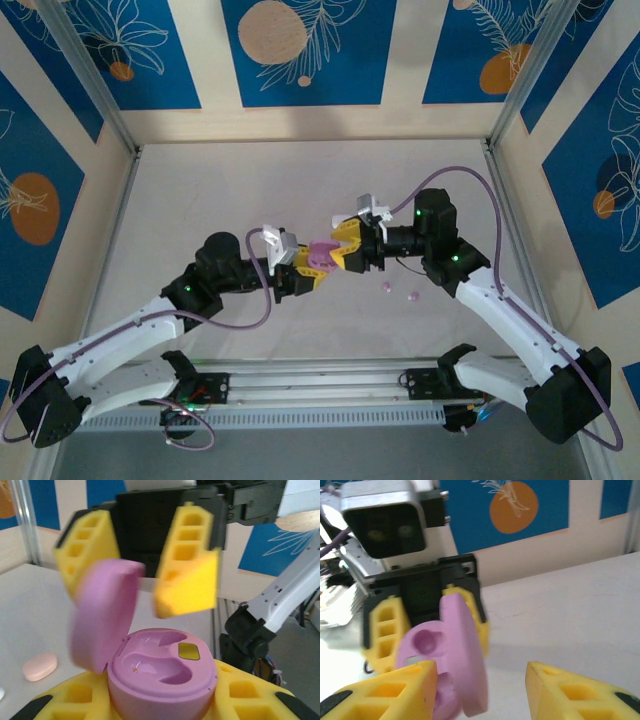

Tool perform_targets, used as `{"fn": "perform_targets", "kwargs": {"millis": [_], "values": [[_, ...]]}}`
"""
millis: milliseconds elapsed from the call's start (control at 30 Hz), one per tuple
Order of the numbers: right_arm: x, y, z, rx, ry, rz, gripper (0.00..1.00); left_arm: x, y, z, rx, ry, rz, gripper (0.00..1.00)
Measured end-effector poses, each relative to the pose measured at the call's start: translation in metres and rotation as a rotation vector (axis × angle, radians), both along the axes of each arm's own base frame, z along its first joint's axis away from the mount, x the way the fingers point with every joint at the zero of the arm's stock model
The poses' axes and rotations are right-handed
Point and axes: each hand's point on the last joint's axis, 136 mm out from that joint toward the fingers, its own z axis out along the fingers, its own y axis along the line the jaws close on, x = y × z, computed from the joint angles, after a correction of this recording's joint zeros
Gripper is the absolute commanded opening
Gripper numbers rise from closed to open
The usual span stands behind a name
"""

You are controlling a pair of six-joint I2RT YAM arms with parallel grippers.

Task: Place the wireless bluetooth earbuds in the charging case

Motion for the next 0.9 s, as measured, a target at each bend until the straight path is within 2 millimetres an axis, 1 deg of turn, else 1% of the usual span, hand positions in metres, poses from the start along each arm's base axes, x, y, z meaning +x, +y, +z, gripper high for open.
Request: {"fn": "perform_targets", "kwargs": {"millis": [133,300,367,567,667,800,900], "values": [[0.010,0.000,-0.004,-0.027,-0.001,-0.055,0.48,-0.003,-0.001,0.000,-0.003,0.008,-0.017,0.28],[0.010,0.003,-0.007,-0.050,-0.019,-0.067,0.45,-0.003,-0.001,0.001,-0.006,0.023,-0.016,0.28],[0.011,0.003,-0.006,-0.056,-0.024,-0.071,0.47,-0.003,-0.001,0.001,-0.007,0.023,-0.016,0.28],[0.010,0.002,-0.002,-0.059,-0.029,-0.093,0.55,-0.002,0.003,0.000,-0.017,0.013,0.008,0.29],[0.005,-0.004,0.008,-0.043,-0.017,-0.120,0.59,0.001,0.006,0.000,-0.032,0.001,0.034,0.29],[-0.001,-0.016,0.031,-0.016,0.020,-0.187,0.61,0.005,0.008,-0.003,-0.054,0.001,0.066,0.28],[0.005,-0.031,0.046,-0.003,0.075,-0.308,0.58,0.008,0.009,-0.005,-0.062,-0.001,0.088,0.28]]}}
